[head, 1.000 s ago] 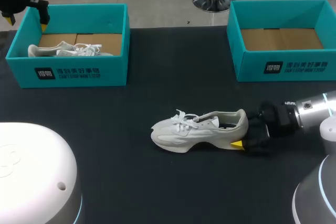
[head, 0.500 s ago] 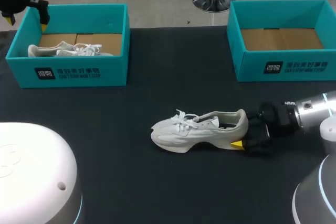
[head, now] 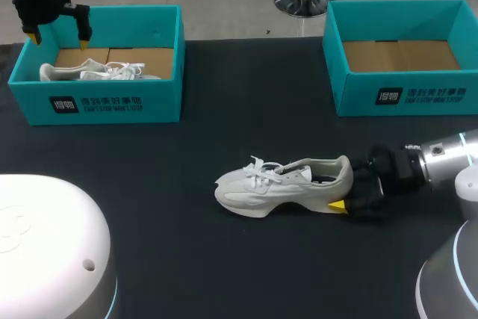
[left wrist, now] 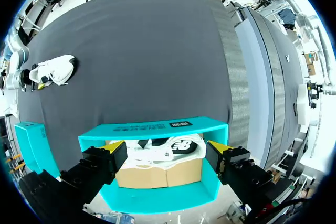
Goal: Take the shoe out of the shoebox, open the shoe tongue, remove and reinsert the insole, then place the shoe into the shoebox
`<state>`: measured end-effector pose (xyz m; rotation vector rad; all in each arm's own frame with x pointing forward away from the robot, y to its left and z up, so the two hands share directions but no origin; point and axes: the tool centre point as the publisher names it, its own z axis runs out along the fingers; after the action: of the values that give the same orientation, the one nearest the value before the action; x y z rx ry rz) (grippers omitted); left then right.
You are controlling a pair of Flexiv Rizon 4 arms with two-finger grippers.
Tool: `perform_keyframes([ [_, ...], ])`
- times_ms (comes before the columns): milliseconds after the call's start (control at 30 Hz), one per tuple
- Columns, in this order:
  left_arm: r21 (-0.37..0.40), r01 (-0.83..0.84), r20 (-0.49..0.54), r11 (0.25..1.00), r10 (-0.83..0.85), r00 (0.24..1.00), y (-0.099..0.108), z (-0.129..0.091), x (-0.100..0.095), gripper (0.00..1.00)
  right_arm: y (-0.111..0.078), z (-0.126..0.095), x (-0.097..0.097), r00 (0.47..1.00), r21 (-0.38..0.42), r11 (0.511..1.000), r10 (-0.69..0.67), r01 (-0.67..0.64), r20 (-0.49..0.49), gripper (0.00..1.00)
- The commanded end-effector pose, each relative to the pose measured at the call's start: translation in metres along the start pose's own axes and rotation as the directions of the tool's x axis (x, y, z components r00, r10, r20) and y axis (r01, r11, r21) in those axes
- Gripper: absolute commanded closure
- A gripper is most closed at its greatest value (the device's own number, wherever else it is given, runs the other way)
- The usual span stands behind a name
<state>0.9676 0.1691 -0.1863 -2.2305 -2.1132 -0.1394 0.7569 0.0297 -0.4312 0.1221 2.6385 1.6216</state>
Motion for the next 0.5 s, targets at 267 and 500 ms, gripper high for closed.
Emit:
perform_keyframes([
  [267,0.087,0.147,-0.005,0.985,-0.147,0.989,-0.082,0.001,-0.084,0.0,-0.001,0.002,0.001,1.0,0.002,1.0,0.0,0.0,0.002,1.0],
  [500,0.128,0.029,-0.009,0.991,-0.028,1.0,-0.109,0.007,-0.106,0.0,-0.001,0.002,0.001,1.0,0.002,1.0,0.0,0.0,0.002,1.0],
])
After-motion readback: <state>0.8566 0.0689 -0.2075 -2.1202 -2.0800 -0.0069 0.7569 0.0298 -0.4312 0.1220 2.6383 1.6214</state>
